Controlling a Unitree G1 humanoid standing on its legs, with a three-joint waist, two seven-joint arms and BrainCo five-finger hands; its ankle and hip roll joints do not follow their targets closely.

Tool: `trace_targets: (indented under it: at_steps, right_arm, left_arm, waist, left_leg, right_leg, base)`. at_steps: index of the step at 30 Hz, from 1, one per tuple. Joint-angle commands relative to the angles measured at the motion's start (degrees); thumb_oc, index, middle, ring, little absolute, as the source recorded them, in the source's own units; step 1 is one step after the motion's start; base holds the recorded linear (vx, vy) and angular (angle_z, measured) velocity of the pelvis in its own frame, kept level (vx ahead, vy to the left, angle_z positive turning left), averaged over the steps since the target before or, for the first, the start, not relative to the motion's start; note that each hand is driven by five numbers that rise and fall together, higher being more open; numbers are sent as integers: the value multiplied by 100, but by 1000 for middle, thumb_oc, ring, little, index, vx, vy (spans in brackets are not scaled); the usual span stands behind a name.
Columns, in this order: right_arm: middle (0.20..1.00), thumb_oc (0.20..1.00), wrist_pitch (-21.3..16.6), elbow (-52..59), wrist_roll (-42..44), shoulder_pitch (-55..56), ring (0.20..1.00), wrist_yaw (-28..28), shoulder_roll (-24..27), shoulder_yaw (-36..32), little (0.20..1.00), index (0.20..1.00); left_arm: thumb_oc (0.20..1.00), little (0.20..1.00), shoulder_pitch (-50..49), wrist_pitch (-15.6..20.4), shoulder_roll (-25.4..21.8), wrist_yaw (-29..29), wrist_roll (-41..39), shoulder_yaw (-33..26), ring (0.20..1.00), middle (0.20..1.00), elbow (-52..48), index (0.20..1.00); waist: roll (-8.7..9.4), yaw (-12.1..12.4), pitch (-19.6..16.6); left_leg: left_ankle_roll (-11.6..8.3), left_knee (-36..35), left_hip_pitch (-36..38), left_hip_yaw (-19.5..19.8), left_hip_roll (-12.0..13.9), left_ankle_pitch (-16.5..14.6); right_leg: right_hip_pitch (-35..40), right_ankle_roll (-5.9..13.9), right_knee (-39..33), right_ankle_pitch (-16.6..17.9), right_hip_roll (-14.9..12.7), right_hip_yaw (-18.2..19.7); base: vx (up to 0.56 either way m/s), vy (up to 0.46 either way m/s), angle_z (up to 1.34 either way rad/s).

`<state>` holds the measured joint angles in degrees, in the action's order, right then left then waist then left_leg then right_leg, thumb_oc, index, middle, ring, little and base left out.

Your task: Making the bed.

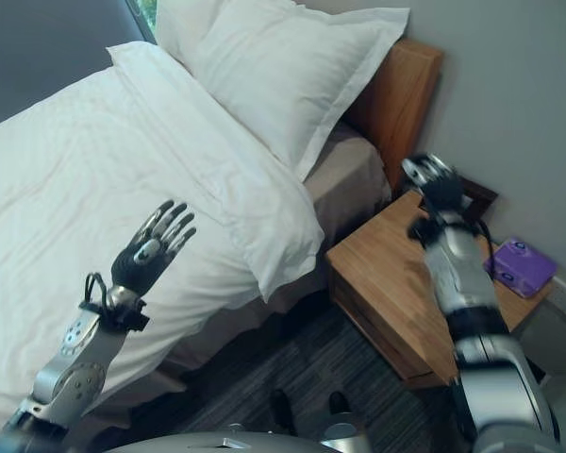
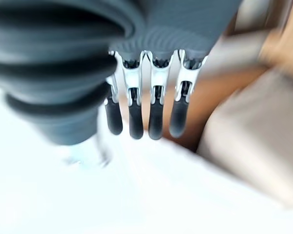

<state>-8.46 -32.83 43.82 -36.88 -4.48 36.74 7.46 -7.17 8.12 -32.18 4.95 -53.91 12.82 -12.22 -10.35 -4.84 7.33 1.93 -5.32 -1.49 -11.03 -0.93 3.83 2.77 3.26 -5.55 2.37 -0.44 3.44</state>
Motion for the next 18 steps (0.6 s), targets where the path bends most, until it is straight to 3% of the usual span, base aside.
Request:
trace_targets:
  at_steps: [1, 4, 10, 18]
  right_arm:
    - [200, 200, -178, -500, 321, -494, 200, 30, -22, 320, 200, 200]
    - [200, 200, 54, -1492, 54, -1309, 200, 138, -275, 912, 200, 200]
    - [200, 200, 369, -3080, -563, -2333, 200, 262, -796, 1427, 200, 200]
    - [200, 200, 377, -3542, -697, -3129, 200, 201, -1502, 1604, 200, 200]
  left_arm:
    - [1000, 1000, 171, 176, 37, 62, -317, -177, 1000, 1000, -147, 1000]
    - [1000, 1000, -53, 55, 248, 92, -489, 5, 1000, 1000, -84, 1000]
    - [1000, 1000, -135, -86, 304, 188, -401, 445, 1000, 1000, -6, 1000]
    - [1000, 1000, 133, -39, 367, 120, -311, 674, 1000, 1000, 174, 1000]
  waist:
    - [213, 126, -229]
    - [257, 338, -170]
    - [221, 682, 2]
    - [150, 1033, 108]
  left_leg:
    - [-475, 32, 377, 20, 190, -127]
    - [-473, 32, 363, 118, 184, -79]
    - [-483, 32, 263, 333, 191, 34]
    - [-530, 32, 35, 538, 202, 165]
  right_leg:
    - [-352, 214, 55, 149, -187, 146]
    - [-323, 177, 55, 137, -185, 63]
    - [-322, 150, 55, 129, -181, -151]
    - [-442, 149, 55, 117, -161, -381]
  base:
    - [-20, -29, 18]
    - [-32, -37, 9]
    - [-41, -36, 13]
    - [-30, -38, 21]
